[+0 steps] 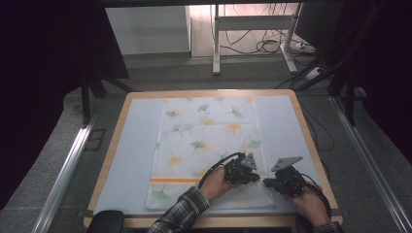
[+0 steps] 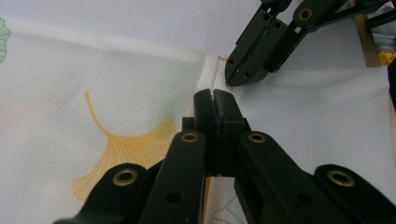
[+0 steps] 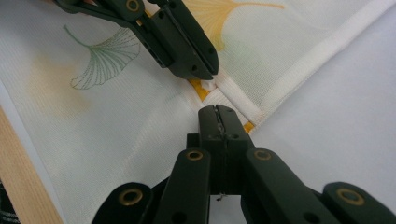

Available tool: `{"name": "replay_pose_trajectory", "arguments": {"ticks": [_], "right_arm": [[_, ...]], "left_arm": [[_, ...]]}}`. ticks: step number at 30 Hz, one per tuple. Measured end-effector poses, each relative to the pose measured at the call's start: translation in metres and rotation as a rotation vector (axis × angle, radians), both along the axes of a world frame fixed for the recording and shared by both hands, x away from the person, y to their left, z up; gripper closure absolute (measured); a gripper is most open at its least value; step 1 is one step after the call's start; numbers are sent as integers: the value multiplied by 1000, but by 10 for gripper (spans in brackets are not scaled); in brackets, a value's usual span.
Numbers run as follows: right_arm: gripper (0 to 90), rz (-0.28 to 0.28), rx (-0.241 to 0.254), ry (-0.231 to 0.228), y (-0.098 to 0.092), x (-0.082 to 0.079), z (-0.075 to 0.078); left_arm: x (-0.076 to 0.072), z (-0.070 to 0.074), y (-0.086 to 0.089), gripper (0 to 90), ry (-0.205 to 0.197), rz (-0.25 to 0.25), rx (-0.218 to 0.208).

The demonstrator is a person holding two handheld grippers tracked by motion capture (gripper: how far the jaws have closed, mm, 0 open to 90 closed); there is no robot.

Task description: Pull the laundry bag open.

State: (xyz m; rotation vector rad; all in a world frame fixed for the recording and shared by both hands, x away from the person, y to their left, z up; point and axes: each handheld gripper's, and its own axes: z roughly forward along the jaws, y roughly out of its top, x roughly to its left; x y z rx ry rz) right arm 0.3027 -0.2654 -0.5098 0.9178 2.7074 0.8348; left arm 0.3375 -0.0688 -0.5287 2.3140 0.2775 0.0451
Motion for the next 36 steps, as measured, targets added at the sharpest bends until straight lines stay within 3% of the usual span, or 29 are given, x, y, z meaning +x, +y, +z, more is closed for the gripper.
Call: {"name": "replay_pose_trajectory", "arguments": {"ticks": [16,36], "right_arm": [[895,-9,10,3,-1,0,-1],[894,-7,15,-5,-2,-1,-1]], "left_arm": [[1,3,14,900,15,-3,26],[-2,1,40,900,27,32,18]]}}
